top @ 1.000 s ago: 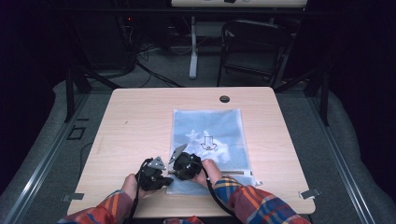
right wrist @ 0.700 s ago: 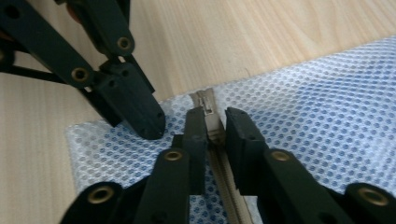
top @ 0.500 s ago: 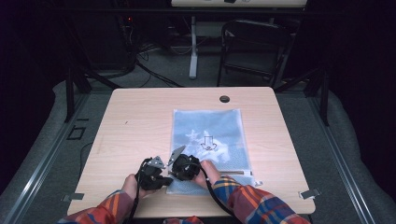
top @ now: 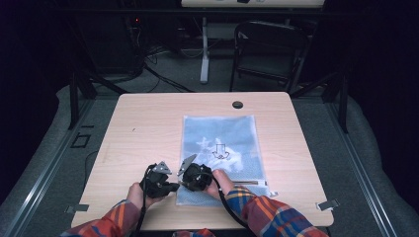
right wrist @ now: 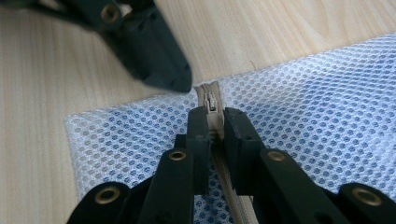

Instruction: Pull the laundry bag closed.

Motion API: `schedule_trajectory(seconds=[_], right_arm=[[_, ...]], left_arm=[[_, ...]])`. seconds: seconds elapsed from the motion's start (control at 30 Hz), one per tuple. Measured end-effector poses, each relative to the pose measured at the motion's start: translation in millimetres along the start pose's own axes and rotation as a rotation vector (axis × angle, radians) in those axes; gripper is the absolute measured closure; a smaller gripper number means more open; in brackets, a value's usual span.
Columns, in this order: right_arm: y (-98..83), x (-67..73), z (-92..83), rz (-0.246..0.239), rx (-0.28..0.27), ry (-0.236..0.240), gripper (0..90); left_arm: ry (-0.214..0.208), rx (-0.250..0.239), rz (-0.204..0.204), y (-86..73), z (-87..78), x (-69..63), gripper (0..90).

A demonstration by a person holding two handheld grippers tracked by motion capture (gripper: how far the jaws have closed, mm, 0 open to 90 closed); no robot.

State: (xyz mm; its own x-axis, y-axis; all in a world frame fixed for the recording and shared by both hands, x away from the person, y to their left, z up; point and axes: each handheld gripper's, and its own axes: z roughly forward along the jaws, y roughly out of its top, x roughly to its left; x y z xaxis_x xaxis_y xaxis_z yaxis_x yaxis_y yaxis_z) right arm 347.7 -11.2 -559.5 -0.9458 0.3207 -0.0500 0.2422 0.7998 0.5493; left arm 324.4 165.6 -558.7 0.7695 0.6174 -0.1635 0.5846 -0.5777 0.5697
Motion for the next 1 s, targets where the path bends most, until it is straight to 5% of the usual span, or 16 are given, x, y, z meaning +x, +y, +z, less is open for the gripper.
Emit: schedule_trajectory(seconds=[0.13, 0.37, 0.5, 0.67, 1.0], right_arm=[[-0.7, 0.5, 0.8, 0.0, -0.009, 0.0, 81.2], [-1.6, 2.3, 1.4, -0.012, -0.02, -0.011, 81.3], [-1.6, 3.5, 1.2, -0.023, -0.018, -0.02, 81.3], [-1.6, 4.2, 1.4, -0.028, -0.016, -0.027, 81.4], [-1.3, 6.3, 1.5, -0.039, -0.012, -0.038, 81.7]], left_arm=[[0.039, -0.03, -0.027, 1.7, -2.7, 5.0, 90.0], [0.035, -0.09, -0.061, 7.8, 2.4, 9.4, 90.0], [0.043, -0.057, -0.061, 10.0, 12.0, 9.8, 90.0], [0.025, -0.085, -0.095, 8.8, 12.5, 12.1, 90.0], [0.042, -0.064, -0.079, 11.5, 19.1, 7.5, 90.0]])
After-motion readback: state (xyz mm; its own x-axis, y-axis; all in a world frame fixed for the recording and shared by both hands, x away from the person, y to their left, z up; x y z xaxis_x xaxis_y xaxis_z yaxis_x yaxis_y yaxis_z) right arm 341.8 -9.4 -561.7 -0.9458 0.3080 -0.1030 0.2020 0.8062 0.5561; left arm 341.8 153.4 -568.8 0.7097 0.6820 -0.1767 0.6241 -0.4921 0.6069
